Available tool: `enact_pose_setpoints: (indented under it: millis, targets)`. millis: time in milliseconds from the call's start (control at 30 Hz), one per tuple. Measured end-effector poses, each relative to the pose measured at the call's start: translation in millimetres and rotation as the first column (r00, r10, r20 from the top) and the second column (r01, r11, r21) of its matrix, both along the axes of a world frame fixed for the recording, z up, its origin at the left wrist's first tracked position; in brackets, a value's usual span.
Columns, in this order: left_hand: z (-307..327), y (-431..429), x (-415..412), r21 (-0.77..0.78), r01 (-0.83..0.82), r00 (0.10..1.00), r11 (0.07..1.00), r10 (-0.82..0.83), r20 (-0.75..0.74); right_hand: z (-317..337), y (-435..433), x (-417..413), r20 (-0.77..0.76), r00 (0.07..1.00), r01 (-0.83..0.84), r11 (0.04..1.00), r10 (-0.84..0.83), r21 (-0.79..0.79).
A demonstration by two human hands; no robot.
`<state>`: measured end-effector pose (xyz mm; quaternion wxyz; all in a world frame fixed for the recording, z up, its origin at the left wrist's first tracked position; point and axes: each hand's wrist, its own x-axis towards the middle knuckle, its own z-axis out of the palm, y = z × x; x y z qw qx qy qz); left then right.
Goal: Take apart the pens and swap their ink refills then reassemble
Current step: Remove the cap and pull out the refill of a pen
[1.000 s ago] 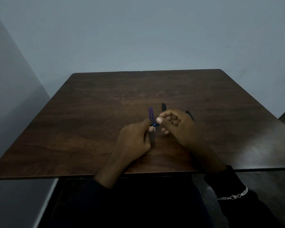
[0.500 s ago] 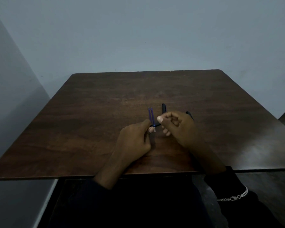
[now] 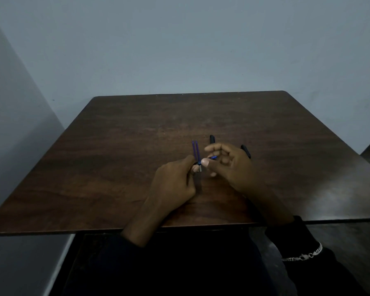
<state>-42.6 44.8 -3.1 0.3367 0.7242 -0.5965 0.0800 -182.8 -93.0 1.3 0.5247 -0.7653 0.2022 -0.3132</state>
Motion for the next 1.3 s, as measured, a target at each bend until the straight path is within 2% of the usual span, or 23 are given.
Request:
enact_pose_setpoints:
  millis: [133,333,533,733,933,1100,1200,1300]
  targets:
    - [-0.3,-0.4,-0.5,0.011,0.012,1.000,1.000,-0.012,-0.014,-3.5,-2.6,2.7,0.009,1.000,0.013,1.000,-0.013,-0.011]
    - [-1.3,-1.4,2.1,0.041,0.006,0.999,0.999,-0.004,-0.039,-1.5,-3.9,2.0,0.107,0.994,-0.037,0.994,0.025,0.105]
    - [-0.8,-0.3,0.6,-0.008,0.047,0.994,0.999,-0.047,-0.098,4.3,-2.0,-1.8,0.199,0.978,-0.090,0.983,0.057,0.160]
    - [0.6,0.1,-0.3,-0.034,0.035,0.988,0.999,-0.040,-0.150,6.3,-3.0,-4.1,0.214,0.977,-0.059,0.987,0.026,0.148]
    - [0.8,1.3,0.5,-0.066,-0.026,0.991,0.997,0.017,-0.132,9.4,-8.6,-7.5,0.252,0.966,0.020,0.987,-0.061,0.159]
    - [-0.3,-0.1,0.7,-0.076,-0.021,0.987,0.997,0.009,-0.158,26.1,-38.3,-34.5,0.149,0.967,0.184,0.971,-0.207,0.154]
    - [-0.6,0.4,1.5,-0.079,-0.018,0.987,0.997,0.005,-0.163,44.5,-65.8,-54.8,-0.028,0.956,0.295,0.954,-0.293,0.063]
    - [-0.6,0.7,2.1,-0.080,-0.016,0.985,0.997,0.002,-0.173,59.9,-90.1,-66.8,-0.266,0.897,0.334,0.935,-0.354,-0.115]
